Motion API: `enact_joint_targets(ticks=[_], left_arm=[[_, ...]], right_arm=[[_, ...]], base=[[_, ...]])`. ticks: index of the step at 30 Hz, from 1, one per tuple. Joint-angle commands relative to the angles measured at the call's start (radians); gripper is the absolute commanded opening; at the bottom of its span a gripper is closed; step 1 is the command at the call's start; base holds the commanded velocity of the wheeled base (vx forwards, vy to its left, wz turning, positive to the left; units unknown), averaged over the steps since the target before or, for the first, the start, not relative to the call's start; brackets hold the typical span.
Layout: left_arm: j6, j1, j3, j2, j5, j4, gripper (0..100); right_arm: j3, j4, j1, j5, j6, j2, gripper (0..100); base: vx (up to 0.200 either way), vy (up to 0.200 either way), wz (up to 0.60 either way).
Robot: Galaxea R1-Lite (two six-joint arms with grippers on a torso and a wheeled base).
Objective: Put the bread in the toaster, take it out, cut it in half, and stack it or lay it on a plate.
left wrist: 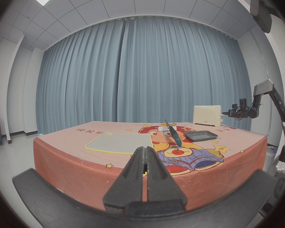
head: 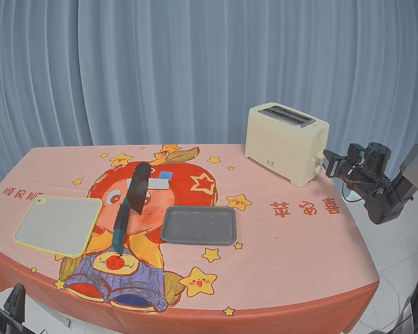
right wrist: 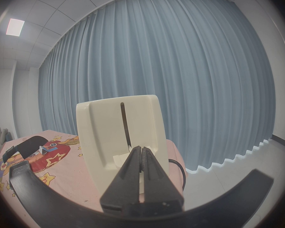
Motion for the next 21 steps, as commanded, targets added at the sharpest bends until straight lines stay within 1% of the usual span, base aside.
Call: enact_joint_targets(ticks=[1, 13, 18, 21], left_arm=[[0.0, 0.0, 0.018, 0.001, 0.0, -0.001, 0], [0.0, 0.0, 0.018, 0.001, 0.0, -0.001, 0], [0.0, 0.0, 0.018, 0.001, 0.0, -0.001, 0], [0.0, 0.0, 0.018, 0.001, 0.0, -0.001, 0]], right_arm=[[0.001, -0.01, 0.001, 0.001, 0.0, -0.009, 0], [0.031, -0.017, -0.002, -0.004, 0.0, -0.101, 0], [0.076, -0.019, 0.005, -0.042, 0.002, -0.155, 0], [0.123, -0.019, 0.008, -0.048, 0.008, -0.209, 0]], base=[[0.0, 0.0, 0.0], [0.0, 0.0, 0.0], [0.0, 0.0, 0.0], [0.0, 0.0, 0.0]])
